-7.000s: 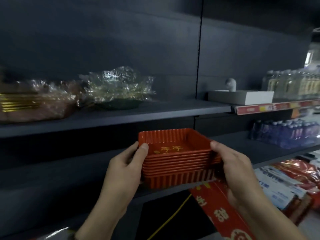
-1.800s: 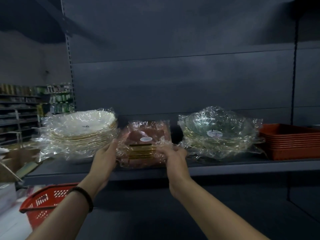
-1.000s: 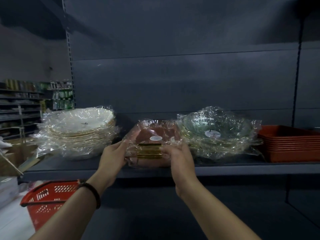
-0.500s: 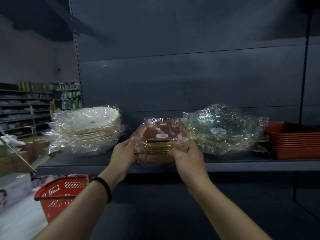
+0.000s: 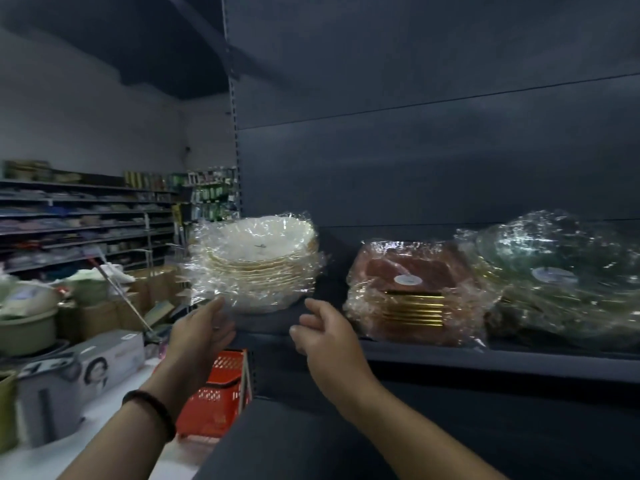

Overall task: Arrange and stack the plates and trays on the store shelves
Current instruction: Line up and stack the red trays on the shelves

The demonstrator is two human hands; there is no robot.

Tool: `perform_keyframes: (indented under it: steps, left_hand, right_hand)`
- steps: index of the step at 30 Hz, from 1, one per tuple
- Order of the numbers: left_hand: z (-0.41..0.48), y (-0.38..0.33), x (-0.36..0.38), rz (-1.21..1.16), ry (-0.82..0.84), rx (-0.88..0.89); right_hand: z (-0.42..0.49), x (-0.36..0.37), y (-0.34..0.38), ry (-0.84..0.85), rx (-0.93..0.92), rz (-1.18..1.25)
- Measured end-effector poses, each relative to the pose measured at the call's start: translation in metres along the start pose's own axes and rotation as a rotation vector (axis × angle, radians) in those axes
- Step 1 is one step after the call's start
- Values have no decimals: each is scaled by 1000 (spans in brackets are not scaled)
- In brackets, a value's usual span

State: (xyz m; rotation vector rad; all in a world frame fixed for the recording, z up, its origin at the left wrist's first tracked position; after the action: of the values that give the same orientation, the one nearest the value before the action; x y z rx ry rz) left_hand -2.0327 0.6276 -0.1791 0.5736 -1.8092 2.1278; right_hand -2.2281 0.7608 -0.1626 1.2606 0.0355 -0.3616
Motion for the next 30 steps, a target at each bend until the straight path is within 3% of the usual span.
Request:
perform_keyframes:
  steps: [5,10,17,30]
  left_hand:
    - [27,-19,-8,-109,24,-24]
    - [59,-14,0,-116,56,-23]
    - [92,-6,3,-71,18,-5]
    - [71,-14,6,126,-33,65]
  right_hand:
    - [64,21,-2,-107,199,213]
    - [108,34,4,-94,253,290]
    - [139,51,2,-94,219,378]
    - [122,55,-4,-154,241,474]
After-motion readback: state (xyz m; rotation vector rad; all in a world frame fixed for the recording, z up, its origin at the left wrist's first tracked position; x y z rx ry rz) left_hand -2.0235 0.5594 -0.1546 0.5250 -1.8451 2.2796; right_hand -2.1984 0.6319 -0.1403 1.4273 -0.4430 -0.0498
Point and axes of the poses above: each hand's wrist, its own z-axis towards the middle knuckle, its own x-axis out of the palm, y = z × x, the point moved 2 cm from there along z, towards the middle knuckle, and after that the axes turned 7 degrees about -z, right-handed, at the moved point
